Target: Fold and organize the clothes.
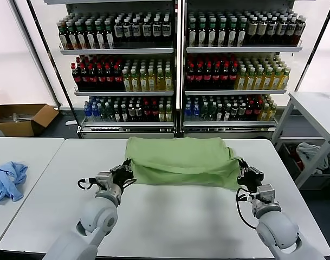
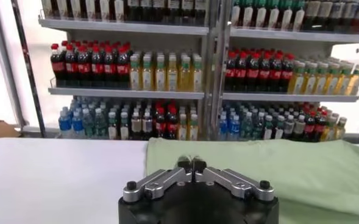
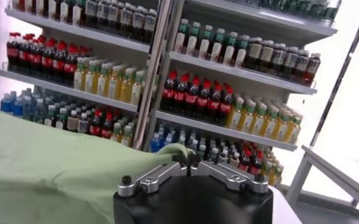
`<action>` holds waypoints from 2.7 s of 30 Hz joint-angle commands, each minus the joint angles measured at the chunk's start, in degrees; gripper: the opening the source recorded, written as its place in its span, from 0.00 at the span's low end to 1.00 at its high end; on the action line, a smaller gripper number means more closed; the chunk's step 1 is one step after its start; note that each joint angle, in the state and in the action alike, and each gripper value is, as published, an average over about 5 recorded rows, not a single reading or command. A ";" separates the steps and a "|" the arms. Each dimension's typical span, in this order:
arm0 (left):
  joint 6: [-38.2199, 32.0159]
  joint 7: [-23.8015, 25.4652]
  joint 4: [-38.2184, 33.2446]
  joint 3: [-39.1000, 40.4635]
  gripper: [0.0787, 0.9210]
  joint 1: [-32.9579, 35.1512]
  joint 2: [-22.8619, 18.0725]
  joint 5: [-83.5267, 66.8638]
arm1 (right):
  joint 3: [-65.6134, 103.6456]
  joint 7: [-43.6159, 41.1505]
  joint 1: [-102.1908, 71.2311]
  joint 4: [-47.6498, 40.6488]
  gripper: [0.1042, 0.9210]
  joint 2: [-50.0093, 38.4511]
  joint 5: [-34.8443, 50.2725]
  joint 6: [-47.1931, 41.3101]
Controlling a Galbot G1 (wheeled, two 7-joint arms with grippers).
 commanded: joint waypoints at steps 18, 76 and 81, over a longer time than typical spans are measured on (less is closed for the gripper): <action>-1.44 0.57 10.99 1.13 0.03 -5.12 -2.31 1.94 | -9.88 -1.91 15.08 -18.30 0.04 4.38 -4.95 2.21; -3.00 5.82 5.46 -3.90 0.88 7.17 3.56 -4.51 | 6.49 4.27 -12.04 0.64 0.88 4.06 13.13 1.14; -3.26 5.94 6.53 -3.94 0.88 6.43 3.04 -4.83 | 5.46 3.77 -9.64 -1.01 0.87 4.67 12.30 0.99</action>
